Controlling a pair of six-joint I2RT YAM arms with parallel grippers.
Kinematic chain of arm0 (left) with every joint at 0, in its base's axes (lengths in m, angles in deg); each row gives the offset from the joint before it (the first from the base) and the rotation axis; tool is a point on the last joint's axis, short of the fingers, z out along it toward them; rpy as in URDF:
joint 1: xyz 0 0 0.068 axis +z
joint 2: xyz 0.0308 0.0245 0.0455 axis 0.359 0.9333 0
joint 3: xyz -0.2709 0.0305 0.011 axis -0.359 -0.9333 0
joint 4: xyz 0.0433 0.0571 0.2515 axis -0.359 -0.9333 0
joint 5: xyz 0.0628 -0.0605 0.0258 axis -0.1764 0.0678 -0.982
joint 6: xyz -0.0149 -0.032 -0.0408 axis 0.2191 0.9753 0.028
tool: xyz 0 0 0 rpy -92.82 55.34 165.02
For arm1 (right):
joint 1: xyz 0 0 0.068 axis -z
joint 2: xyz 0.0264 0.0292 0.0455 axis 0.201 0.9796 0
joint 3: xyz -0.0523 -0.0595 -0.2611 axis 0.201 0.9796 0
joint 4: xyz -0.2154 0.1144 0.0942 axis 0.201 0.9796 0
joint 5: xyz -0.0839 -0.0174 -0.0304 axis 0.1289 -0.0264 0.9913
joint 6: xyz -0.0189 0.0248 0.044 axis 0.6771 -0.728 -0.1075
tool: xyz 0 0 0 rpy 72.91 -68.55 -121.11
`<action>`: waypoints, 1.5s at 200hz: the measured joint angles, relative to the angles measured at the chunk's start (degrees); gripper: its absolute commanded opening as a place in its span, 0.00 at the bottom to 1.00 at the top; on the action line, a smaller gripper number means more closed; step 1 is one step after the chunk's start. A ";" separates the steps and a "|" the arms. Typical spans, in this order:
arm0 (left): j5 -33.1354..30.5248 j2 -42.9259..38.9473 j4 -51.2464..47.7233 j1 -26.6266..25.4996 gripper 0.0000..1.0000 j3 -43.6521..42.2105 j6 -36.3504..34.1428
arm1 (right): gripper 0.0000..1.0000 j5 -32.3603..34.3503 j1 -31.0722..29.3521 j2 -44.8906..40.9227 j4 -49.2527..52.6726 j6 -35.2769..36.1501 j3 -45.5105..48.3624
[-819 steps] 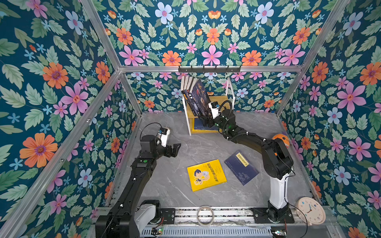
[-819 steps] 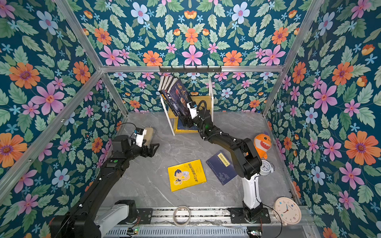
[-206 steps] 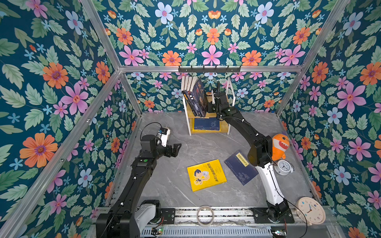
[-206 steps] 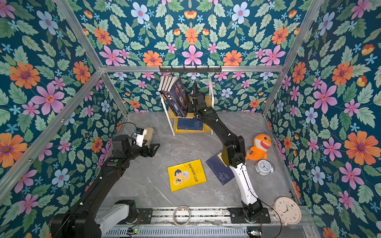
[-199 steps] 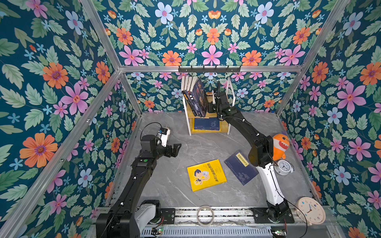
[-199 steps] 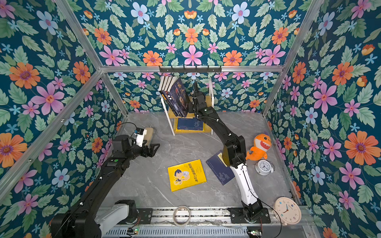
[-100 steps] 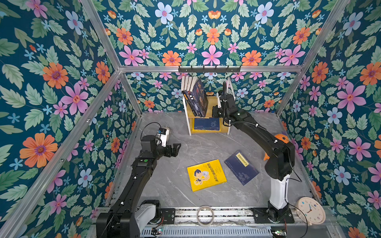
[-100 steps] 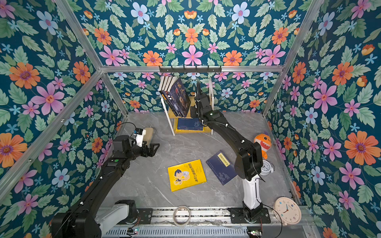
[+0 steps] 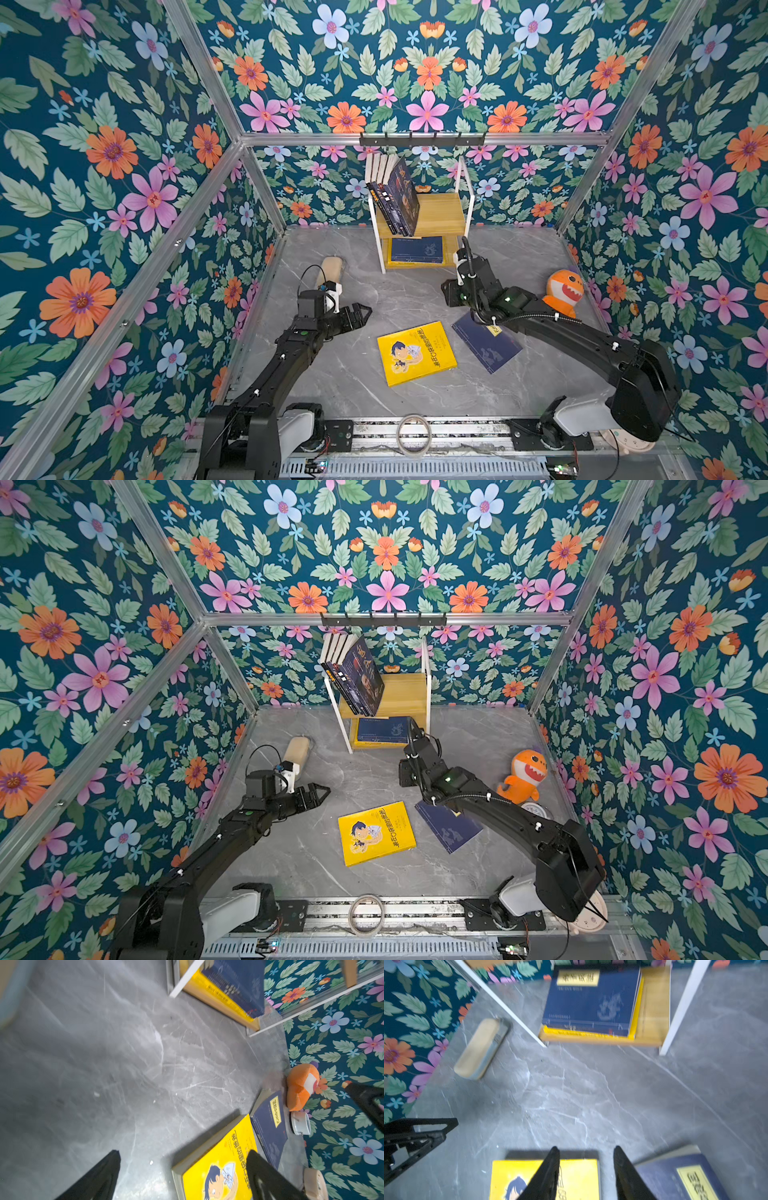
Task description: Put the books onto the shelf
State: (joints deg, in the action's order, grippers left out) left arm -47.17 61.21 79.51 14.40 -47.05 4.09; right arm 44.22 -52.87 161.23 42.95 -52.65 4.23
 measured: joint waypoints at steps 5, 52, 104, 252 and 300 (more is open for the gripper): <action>0.35 0.24 -0.37 -0.24 0.95 -0.81 0.76 | 0.51 -0.20 -0.61 -0.66 -0.33 -0.81 1.60; 2.05 5.68 -3.34 -3.85 0.96 1.84 1.68 | 0.62 -2.01 -3.43 -1.92 -1.64 -7.67 11.04; 2.58 12.04 -11.61 -6.14 0.92 6.16 -1.22 | 0.66 -6.49 -3.72 -1.73 -3.32 -12.48 17.92; 8.48 17.29 -15.04 -11.47 0.68 6.34 0.17 | 0.60 -8.39 -11.80 2.47 -18.67 -22.73 27.19; 7.32 16.63 -15.32 -11.39 0.54 8.76 0.33 | 0.59 -8.20 -12.33 6.36 -22.38 -23.34 25.16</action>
State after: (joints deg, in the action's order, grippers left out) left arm -39.84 77.84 64.19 3.02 -38.29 4.42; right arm 36.02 -65.20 167.59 20.56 -75.99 29.39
